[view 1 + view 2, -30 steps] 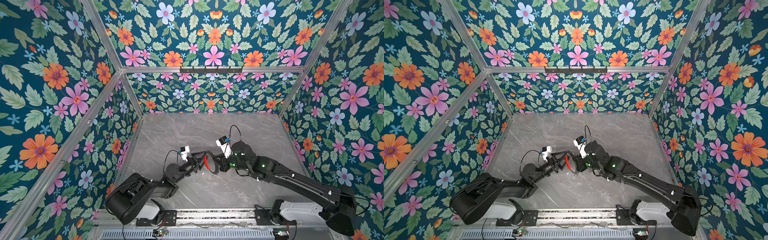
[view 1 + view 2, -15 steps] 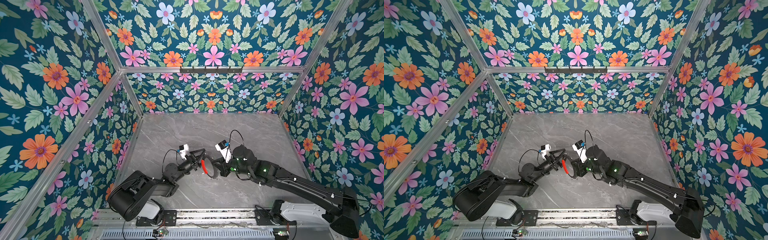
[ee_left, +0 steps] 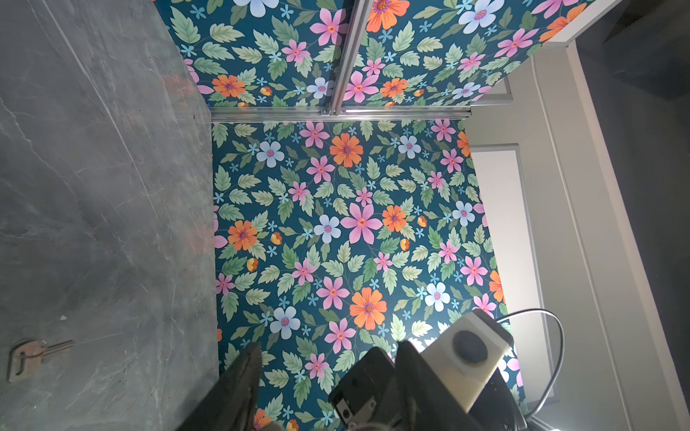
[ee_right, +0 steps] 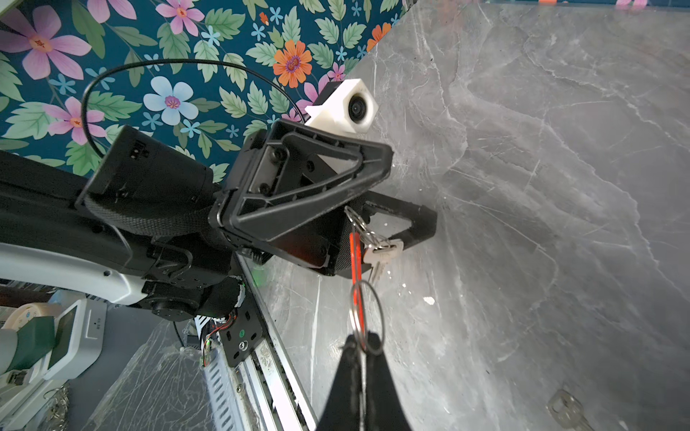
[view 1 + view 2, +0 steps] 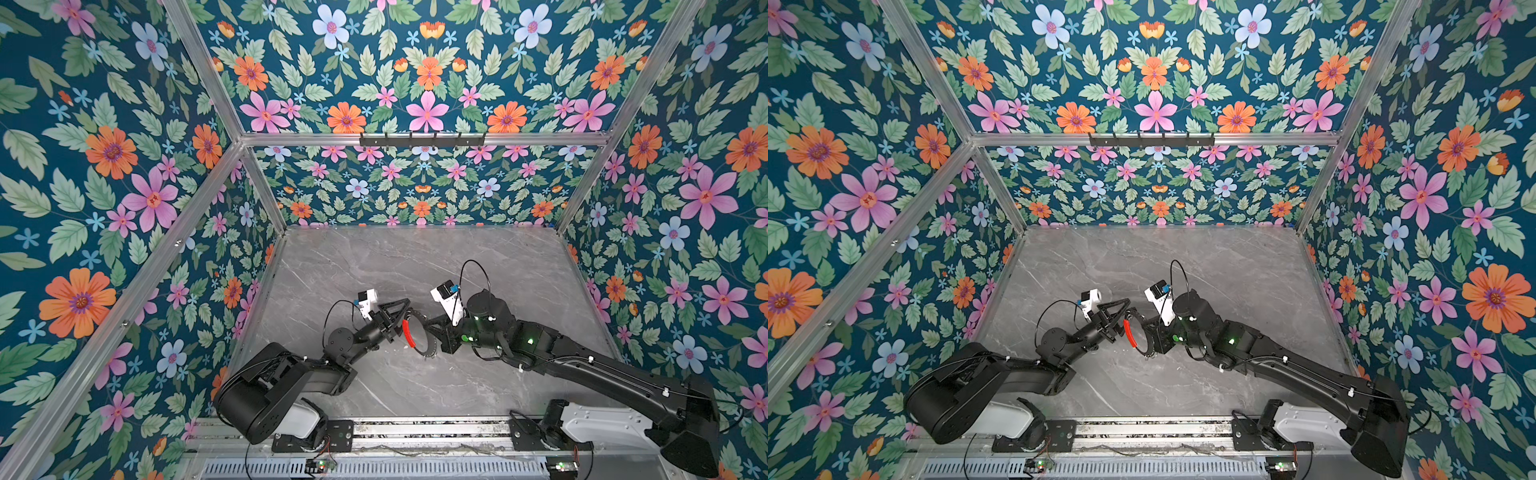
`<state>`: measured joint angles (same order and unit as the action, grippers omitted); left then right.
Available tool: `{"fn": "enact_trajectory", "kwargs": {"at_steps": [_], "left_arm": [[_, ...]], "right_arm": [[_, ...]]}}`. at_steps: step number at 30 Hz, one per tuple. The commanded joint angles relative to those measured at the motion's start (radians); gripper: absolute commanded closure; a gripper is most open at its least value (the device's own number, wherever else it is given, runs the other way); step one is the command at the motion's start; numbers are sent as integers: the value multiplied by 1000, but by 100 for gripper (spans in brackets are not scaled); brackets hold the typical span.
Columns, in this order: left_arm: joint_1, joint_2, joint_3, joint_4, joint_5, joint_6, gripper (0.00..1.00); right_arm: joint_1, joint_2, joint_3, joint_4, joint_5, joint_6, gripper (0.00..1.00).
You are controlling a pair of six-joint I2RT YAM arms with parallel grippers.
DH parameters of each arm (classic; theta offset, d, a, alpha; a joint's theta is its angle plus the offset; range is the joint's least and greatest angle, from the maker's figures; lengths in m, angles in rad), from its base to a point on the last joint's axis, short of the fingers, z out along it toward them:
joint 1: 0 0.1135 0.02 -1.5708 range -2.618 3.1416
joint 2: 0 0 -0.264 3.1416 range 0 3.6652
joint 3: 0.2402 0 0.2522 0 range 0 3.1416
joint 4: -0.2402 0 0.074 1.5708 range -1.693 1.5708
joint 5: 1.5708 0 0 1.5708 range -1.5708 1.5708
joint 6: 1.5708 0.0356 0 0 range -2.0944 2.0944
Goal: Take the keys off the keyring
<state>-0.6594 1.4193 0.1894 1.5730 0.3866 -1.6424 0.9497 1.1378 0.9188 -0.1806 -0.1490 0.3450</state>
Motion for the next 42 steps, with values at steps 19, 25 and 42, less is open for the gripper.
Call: {"fn": "enact_trajectory", "kwargs": {"at_steps": [19,25,42], "left_arm": [[73,-600,225,-1169,67,892,55],[38,-627,269,-1231,163,1079,59],[-258,-663,458,-1656,-133,1327,53]], "right_arm": [[-164,-46,154,-415,-403,-134,100],[-178,-30,161,-441,-479,-148,100],[-191,-37,160,-448,-493,-151,100]]}}
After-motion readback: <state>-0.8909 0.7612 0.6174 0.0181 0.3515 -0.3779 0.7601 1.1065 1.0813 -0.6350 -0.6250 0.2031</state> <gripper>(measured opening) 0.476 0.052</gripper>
